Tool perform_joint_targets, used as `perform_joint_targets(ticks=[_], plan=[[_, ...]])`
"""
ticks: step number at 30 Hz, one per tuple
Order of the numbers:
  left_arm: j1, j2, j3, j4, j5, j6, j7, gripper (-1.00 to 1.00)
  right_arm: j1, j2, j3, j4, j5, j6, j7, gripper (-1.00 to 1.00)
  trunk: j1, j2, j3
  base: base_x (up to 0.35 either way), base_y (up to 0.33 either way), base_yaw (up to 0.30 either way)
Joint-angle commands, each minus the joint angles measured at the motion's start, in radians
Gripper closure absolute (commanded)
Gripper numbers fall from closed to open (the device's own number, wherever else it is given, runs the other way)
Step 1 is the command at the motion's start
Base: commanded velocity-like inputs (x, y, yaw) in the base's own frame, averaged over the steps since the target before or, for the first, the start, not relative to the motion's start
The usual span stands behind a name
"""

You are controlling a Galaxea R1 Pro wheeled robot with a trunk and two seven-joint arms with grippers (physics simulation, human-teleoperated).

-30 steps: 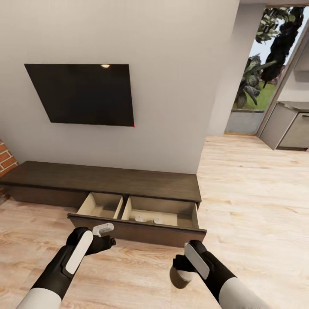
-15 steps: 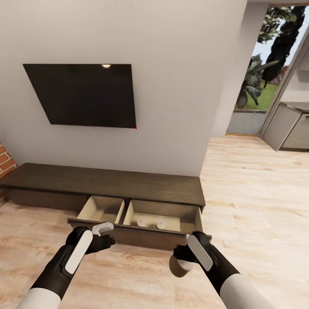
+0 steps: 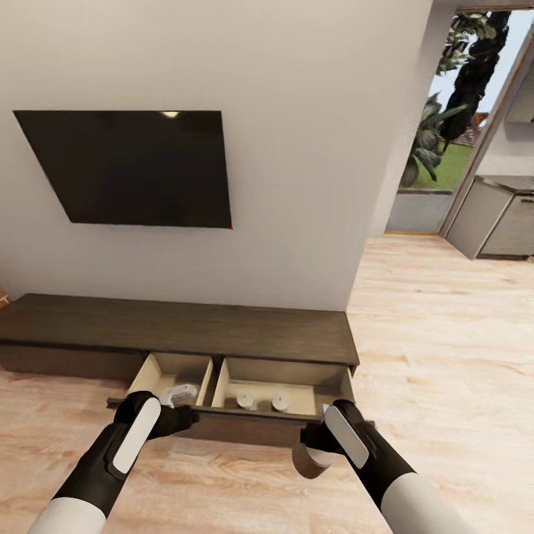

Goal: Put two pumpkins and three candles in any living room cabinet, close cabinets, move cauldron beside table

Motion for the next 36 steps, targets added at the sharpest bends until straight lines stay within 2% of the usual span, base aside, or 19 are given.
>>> perform_joint_targets(ticks=[1, 8, 32, 36], plan=[[-0.001, 0.001, -0.003, -0.001, 0.011, 0.002, 0.01, -1.0, -0.001, 0.0, 0.003, -0.001, -0.011, 0.0, -0.011, 1.0, 0.001, -0.002, -0.002, 0.022, 0.006, -0.164], [-0.001, 0.001, -0.003, -0.001, 0.01, 0.002, 0.01, -1.0, -0.001, 0.001, 0.004, -0.001, -0.012, 0.0, -0.013, 1.0, 0.001, -0.002, -0.002, 0.07, -0.034, -0.051], [-0.001, 0.002, -0.003, -0.001, 0.009, 0.0, 0.01, -1.0, -0.001, -0.003, 0.002, -0.001, -0.012, -0.002, -0.007, 1.0, 0.001, -0.002, -0.002, 0.256, -0.049, -0.001], [-0.001, 0.001, -0.003, -0.001, 0.01, 0.0, 0.01, -1.0, -0.001, -0.002, 0.003, 0.002, -0.009, -0.033, -0.008, 1.0, 0.001, -0.002, -0.002, 0.098, 0.0, 0.0]])
